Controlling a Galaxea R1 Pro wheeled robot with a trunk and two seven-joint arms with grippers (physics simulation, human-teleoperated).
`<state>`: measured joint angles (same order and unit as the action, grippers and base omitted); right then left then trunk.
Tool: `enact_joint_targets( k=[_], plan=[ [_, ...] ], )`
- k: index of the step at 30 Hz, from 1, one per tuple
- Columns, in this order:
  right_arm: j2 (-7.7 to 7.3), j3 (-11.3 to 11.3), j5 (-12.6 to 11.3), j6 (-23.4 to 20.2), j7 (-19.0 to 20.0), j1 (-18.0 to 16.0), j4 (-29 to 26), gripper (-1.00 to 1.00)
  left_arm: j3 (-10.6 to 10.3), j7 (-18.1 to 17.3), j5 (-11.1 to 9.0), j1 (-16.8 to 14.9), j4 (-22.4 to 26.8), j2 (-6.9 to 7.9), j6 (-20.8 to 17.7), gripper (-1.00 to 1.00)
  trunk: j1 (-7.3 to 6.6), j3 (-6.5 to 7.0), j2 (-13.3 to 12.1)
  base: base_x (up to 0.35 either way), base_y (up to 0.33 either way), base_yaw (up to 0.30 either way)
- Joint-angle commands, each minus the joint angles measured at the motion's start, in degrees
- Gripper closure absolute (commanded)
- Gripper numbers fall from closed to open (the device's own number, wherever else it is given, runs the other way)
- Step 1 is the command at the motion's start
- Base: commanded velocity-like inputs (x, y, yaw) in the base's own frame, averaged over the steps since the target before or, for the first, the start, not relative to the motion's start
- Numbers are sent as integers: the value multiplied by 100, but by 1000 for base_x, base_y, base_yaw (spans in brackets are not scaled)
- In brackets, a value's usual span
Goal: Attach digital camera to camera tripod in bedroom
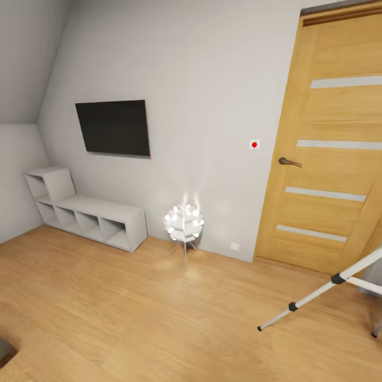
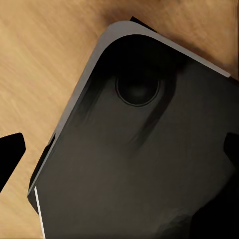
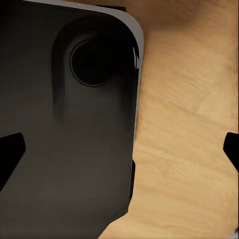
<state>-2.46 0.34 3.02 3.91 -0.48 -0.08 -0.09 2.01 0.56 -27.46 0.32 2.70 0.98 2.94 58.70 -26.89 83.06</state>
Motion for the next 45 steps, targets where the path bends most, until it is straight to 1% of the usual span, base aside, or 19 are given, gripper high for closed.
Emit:
enact_joint_targets(
  k=[1,29,45],
  plan=[
    [-1,1,32,13,-5,-1,0,-100,19,6,4,3,11,-1,5,-100,3,-4,2,248,-174,278],
    [0,1,32,13,-5,-1,0,-100,28,6,1,3,9,-1,5,-100,3,-4,2,248,-173,278],
    [0,4,32,13,-5,-1,0,-100,28,6,-5,3,8,0,14,-100,3,-4,2,26,-16,278]
  ],
)
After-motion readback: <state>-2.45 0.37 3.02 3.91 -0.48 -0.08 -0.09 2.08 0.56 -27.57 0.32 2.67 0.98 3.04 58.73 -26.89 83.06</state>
